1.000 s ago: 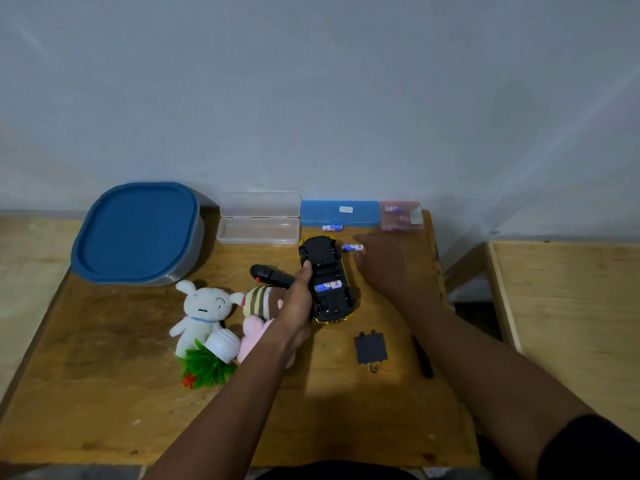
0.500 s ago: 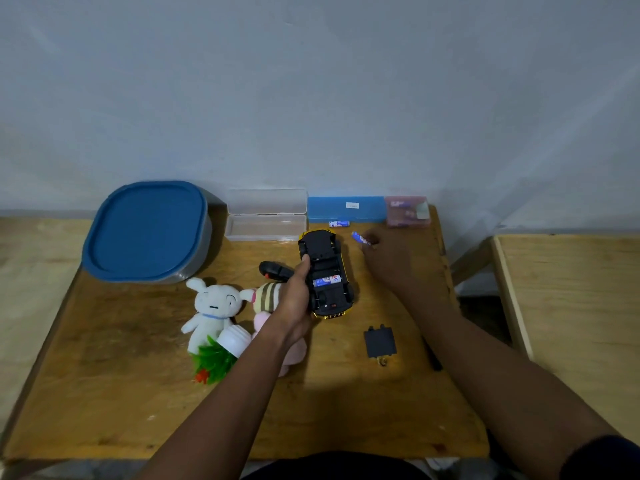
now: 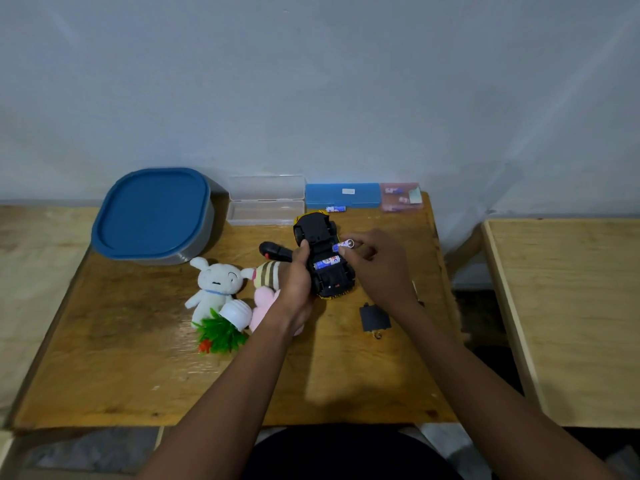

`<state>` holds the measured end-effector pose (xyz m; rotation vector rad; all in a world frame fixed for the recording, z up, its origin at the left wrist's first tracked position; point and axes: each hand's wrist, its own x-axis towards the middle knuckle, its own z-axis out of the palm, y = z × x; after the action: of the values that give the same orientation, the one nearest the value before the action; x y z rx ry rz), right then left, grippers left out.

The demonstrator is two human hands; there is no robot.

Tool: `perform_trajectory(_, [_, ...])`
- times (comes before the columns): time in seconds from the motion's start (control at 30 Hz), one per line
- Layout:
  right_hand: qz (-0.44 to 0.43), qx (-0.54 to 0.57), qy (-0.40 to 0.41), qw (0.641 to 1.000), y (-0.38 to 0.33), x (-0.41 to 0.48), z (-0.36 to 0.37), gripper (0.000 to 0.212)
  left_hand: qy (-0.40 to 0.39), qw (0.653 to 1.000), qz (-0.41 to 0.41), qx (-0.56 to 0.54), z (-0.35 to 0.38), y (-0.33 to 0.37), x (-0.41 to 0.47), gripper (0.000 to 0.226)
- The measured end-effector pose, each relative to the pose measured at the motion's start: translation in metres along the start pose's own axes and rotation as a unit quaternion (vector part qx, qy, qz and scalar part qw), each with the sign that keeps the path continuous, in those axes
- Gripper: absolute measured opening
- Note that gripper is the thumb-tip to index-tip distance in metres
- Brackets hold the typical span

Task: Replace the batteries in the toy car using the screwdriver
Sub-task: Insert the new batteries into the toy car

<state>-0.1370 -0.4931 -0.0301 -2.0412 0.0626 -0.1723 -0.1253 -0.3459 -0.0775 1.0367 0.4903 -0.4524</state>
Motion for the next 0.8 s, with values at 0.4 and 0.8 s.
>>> perform_trajectory(0.4, [-0.098, -0.164, -0.011, 0.981, 0.001, -0.032, 0.016, 0.028, 0.003, 1.000, 0.024, -0.010, 0.009, -0.014, -0.020, 0.054])
perform_trajectory(0.8, [-0.008, -0.071, 0.006, 0.997, -0.002, -0.036, 0.024, 0.027, 0.014, 0.999, 0.040, -0.022, 0.012, -0.019, -0.021, 0.063])
